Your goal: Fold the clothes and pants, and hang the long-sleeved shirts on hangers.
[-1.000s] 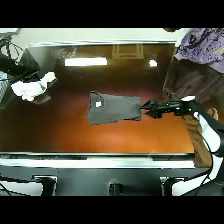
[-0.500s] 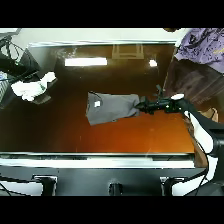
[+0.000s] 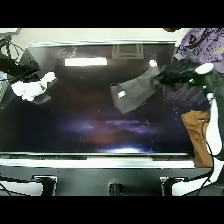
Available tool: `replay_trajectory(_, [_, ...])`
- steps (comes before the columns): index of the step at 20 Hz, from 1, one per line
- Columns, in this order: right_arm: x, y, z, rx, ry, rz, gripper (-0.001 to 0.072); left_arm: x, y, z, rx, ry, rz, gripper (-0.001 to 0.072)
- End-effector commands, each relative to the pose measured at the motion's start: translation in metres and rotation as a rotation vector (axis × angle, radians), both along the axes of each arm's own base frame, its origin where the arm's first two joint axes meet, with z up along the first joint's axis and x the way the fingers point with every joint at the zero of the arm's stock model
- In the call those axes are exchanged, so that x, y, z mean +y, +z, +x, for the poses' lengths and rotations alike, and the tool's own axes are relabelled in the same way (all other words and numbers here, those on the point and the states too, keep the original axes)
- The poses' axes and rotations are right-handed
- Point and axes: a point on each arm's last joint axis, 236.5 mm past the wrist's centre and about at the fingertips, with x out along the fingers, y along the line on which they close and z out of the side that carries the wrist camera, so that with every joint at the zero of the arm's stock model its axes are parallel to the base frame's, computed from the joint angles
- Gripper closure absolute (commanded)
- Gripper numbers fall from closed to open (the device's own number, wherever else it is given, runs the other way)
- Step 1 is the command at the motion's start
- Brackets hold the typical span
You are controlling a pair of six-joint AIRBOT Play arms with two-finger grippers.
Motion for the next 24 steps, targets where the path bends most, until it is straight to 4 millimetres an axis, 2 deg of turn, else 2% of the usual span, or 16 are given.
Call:
replay_trajectory(1, [-0.076, 0.051, 0.014, -0.096, -0.159, -0.085, 0.0685, 0.0, 0.0, -0.001, 0.002, -0.001, 0.0, 0.0688])
replay_trajectory(4, [-0.136, 0.076, 0.006, -0.121, -0.306, -0.125, 0.0685, 0.0, 0.0, -0.001, 0.002, -0.001, 0.0, 0.0688])
replay_trajectory(6, [-0.177, 0.089, -0.007, -0.118, -0.424, -0.163, 0.0685, 0.0, 0.0, -0.001, 0.002, -0.001, 0.0, 0.0688])
replay_trajectory(9, [-0.234, 0.105, -0.037, -0.083, -0.617, -0.219, 0.0685, 0.0, 0.0, -0.001, 0.002, 0.0, 0.0, 0.0688])
replay_trajectory(12, [-0.269, 0.12, -0.07, -0.042, -0.771, -0.258, 0.0685, 0.0, 0.0, -0.001, 0.002, -0.001, 0.0, 0.0688])
replay_trajectory(14, [-0.277, 0.122, -0.088, -0.002, -0.815, -0.301, 0.0685, 0.0, 0.0, -0.001, 0.003, -0.001, 0.0, 0.0688])
replay_trajectory(20, [-0.273, 0.097, -0.124, 0.186, -0.817, -0.337, 0.0684, 0.0, 0.0, -0.001, 0.002, -0.001, 0.0, 0.0687])
replay_trajectory(24, [-0.263, 0.088, -0.143, 0.281, -0.793, -0.332, 0.0684, 0.0, 0.0, -0.001, 0.003, -0.001, 0.0, 0.0688])
